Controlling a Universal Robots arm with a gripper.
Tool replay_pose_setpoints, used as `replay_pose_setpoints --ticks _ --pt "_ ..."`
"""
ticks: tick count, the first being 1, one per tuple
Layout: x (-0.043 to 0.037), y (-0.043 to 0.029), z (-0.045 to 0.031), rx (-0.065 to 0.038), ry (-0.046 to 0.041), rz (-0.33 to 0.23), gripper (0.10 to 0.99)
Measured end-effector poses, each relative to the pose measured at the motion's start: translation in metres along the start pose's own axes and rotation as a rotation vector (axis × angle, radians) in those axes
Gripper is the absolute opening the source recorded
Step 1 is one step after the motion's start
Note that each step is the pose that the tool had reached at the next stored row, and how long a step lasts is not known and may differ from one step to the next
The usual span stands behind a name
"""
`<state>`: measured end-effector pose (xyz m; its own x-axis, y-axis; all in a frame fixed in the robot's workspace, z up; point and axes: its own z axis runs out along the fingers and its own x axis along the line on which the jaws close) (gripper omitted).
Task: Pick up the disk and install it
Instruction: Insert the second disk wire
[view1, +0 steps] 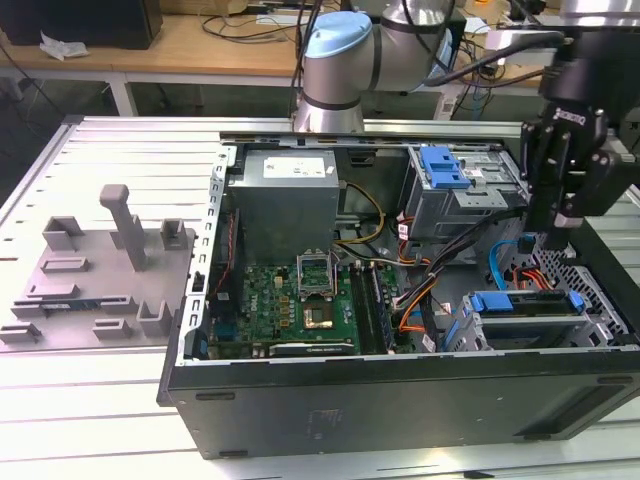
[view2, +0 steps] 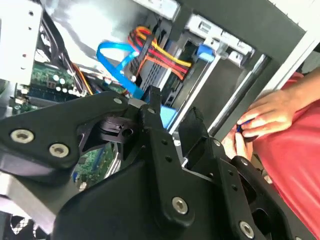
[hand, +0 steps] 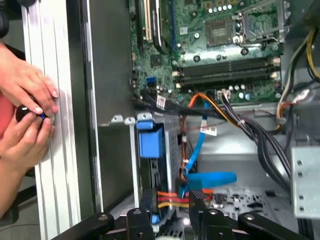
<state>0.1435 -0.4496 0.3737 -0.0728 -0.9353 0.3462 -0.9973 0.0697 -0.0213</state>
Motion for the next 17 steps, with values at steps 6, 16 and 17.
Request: replay_pose_setpoints --ticks 6,16,17 --pt "-0.0012 0.0007 0.0026 -0.029 0.0218 0.074 0.427" --pt "-0.0224 0.0018 0.0022 -0.035 0.0813 0.035 0.427" --pt "-0.0225 0.0018 0.0026 -0.035 0.0812 0.036 0.427"
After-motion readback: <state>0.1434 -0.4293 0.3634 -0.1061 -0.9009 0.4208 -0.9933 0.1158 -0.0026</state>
